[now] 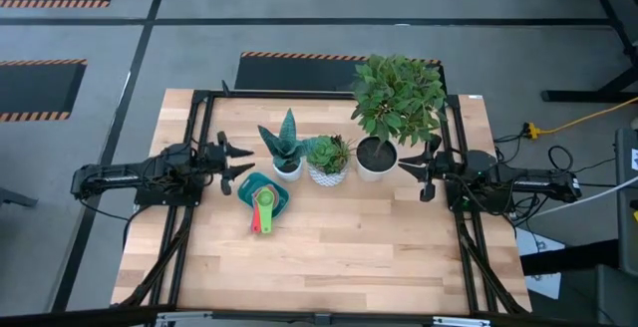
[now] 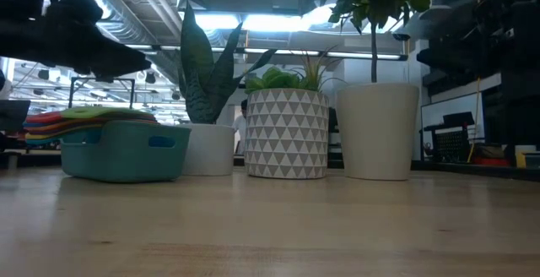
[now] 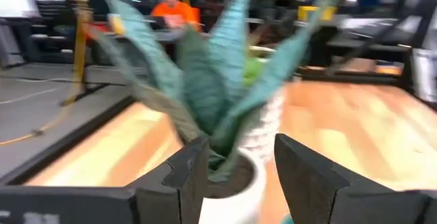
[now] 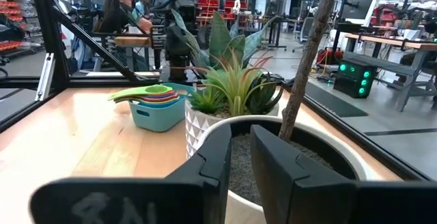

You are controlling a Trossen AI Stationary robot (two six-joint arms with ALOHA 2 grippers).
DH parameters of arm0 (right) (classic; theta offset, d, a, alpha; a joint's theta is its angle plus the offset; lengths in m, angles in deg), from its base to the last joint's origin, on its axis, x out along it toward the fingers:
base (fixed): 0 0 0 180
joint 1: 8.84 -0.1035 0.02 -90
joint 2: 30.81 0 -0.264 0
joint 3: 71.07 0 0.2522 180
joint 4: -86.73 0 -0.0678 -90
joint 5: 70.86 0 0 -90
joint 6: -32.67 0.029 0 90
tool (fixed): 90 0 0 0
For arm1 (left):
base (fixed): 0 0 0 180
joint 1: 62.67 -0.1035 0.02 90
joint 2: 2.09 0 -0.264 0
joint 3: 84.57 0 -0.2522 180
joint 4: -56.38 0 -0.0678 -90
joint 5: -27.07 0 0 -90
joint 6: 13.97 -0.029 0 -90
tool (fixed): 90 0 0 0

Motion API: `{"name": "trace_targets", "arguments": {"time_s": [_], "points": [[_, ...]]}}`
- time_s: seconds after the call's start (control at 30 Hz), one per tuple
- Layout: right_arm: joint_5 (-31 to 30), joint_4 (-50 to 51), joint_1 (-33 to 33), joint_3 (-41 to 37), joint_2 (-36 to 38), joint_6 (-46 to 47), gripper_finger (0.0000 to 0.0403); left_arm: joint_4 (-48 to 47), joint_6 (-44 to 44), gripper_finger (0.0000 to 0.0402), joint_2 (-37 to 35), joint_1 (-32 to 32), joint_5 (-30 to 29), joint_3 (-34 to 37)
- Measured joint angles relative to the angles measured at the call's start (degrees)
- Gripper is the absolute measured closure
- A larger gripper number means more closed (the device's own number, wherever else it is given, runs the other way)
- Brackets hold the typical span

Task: Nest measuring cups in basket
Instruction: Return to Home Position

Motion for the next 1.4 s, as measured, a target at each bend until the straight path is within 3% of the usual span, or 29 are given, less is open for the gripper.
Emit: {"name": "trace_targets", "arguments": {"time_s": [0.17,1.4], "points": [[0.02,-0.02,0.00,0.00,0.00,0.02,0.0341,-0.70,0.11,0.0241,-0.01,0.00,5.51,0.00],[0.00,-0.02,0.01,0.00,0.00,0.02,0.0341,-0.61,-0.11,0.0241,0.00,0.00,3.13,0.00]]}}
